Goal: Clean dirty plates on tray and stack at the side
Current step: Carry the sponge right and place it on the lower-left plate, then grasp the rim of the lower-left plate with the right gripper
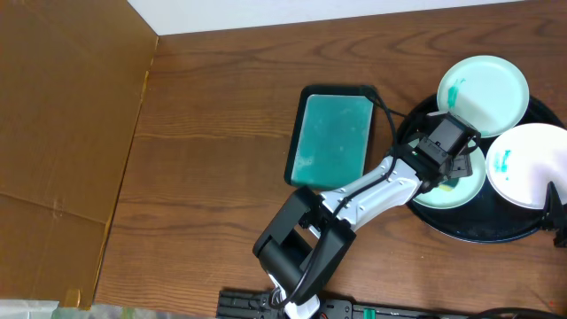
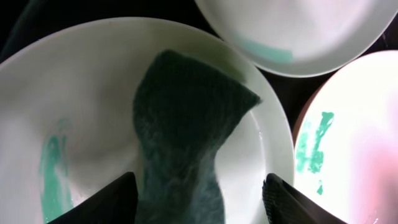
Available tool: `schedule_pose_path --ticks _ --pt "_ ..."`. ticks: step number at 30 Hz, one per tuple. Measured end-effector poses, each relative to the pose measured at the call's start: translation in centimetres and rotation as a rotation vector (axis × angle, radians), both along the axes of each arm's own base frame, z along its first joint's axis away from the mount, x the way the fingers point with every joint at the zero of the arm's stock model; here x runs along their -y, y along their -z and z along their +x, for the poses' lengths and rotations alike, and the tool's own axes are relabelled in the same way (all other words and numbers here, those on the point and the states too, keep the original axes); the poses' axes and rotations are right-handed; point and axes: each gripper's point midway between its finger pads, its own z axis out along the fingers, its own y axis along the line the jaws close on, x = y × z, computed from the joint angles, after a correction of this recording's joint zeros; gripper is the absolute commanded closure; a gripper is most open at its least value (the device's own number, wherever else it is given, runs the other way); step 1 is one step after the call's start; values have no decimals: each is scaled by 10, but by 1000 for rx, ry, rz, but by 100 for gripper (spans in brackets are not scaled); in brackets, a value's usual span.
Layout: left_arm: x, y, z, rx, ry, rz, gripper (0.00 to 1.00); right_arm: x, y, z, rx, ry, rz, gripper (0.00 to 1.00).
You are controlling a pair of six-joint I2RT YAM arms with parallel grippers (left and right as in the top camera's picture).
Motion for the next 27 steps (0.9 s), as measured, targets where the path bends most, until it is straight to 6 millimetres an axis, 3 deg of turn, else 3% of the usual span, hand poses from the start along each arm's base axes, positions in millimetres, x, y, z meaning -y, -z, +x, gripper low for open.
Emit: schedule_pose_path --ticks 3,6,10,13,15,17,19,21,23,27 --pt "-2 -2 2 9 2 3 34 0 0 0 0 0 0 1" --pt "-10 -21 12 44 -16 -19 34 0 0 0 0 2 0 1" --pt "-40 -84 33 157 -80 -92 35 0 -9 1 37 3 13 1" --pt "-75 -132 45 253 -131 -120 34 -5 -40 -1 159 -28 77 1" --pt "-100 -150 48 289 -163 -109 34 -5 -69 -5 273 -36 105 1" --pt "-120 -156 47 288 -187 -84 34 -3 -103 -15 418 -38 127 1" --pt "-135 -152 44 266 -197 -49 34 -1 -153 -39 639 -49 142 1" --pt "-142 -146 43 250 -184 -14 34 -1 -177 -56 750 -58 132 1" --pt "-144 -143 43 251 -155 14 34 -5 -184 -57 741 -70 99 1" --pt "-144 -143 43 266 -119 37 34 -15 -167 -26 395 -100 17 1"
